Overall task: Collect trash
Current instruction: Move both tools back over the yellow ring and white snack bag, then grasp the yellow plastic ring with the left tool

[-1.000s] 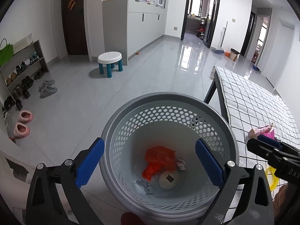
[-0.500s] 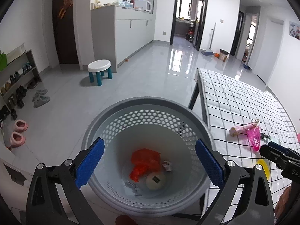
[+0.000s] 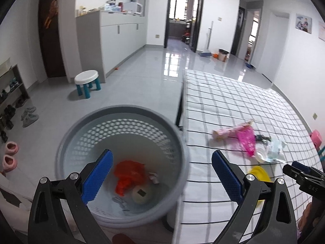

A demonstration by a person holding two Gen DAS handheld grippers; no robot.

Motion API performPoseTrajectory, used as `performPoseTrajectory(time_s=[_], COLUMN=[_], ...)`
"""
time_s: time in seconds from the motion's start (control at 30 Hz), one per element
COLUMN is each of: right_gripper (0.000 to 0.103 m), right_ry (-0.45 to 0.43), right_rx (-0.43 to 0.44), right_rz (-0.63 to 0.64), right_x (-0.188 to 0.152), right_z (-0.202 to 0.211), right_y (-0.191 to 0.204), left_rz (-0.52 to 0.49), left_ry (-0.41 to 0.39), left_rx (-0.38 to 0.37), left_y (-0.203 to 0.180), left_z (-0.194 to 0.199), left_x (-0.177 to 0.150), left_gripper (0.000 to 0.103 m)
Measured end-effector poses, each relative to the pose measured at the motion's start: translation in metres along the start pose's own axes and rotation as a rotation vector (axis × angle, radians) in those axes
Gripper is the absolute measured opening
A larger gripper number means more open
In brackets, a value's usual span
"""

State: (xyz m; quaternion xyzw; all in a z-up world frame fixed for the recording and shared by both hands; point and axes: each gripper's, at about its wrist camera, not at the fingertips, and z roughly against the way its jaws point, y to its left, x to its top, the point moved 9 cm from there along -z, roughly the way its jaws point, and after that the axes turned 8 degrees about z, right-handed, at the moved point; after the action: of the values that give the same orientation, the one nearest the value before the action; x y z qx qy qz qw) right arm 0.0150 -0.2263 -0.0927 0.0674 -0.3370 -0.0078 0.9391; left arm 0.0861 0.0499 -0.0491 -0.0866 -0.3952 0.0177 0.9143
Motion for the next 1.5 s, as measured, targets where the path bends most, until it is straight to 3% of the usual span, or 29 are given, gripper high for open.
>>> performPoseTrajectory(time_s=[0.37, 0.83, 1.07, 1.5], right_gripper=[0.068, 0.068, 0.068, 0.068], right_ry=[-0.020, -0.019, -0.034, -0.050], right_rx=[-0.031, -0.030, -0.014, 0.012], right_rz=[-0.049, -0.100, -0.122, -0.129], right_x=[-0.011, -0.013, -0.012, -0.008], right_z=[0.017, 0.024, 0.029, 0.032], right_y=[-0.047, -0.069, -0.074, -0.071], left_rz=[-0.103, -0.253, -0.250, -0.236], left_ry=[0.050, 0.171, 0.247, 0.286], left_rx=[-0.080, -0.178, -0.198, -0.152], left_y=[-0.074, -0.153, -0.168, -0.178], left_z=[-0.004, -0.020, -0.036, -0.063], left_x=[-0.036, -0.100, -0.117, -0.123], left_gripper=[0.096, 0.096, 0.096, 0.094])
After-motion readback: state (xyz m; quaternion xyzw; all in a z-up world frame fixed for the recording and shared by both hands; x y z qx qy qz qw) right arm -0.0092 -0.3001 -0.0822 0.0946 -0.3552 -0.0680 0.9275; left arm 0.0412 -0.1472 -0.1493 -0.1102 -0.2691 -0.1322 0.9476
